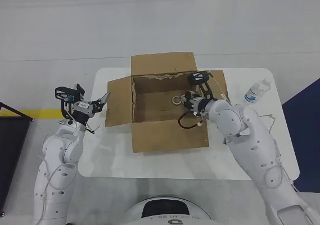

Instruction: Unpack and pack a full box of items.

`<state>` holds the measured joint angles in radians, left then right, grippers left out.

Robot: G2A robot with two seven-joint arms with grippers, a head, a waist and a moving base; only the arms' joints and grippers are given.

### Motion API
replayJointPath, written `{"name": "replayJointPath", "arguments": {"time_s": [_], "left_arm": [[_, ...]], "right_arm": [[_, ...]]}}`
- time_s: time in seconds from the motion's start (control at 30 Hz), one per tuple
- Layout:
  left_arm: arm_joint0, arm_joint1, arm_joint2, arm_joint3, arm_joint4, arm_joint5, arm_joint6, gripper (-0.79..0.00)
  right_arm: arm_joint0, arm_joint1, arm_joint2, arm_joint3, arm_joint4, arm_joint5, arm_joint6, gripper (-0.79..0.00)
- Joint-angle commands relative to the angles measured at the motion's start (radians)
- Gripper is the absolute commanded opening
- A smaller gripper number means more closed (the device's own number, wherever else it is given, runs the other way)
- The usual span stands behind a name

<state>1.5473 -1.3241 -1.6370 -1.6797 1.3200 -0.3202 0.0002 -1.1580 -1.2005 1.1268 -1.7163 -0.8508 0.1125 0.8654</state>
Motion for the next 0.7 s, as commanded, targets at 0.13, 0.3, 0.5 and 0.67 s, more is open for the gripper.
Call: {"name": "replayJointPath", "arguments": {"time_s": [0.13,0.3,0.5,0.67], "left_arm": [[0.0,0.0,0.0,0.0,0.0,0.0,0.0,0.0],[0.0,0.0,0.0,0.0,0.0,0.0,0.0,0.0],[0.0,0.0,0.0,0.0,0.0,0.0,0.0,0.0],[0.0,0.0,0.0,0.0,0.0,0.0,0.0,0.0]], "right_arm": [[0.104,-0.033,-0.129,0.164,-0.063,0.092,-0.017,-0.785],[0.169,-0.053,-0.193,0.27,-0.047,0.056,0.034,-0.785],[0.231,-0.082,-0.273,0.394,-0.078,0.081,0.044,-0.653],[0.259,-0.108,-0.33,0.464,-0.104,0.103,0.01,-0.548]]}}
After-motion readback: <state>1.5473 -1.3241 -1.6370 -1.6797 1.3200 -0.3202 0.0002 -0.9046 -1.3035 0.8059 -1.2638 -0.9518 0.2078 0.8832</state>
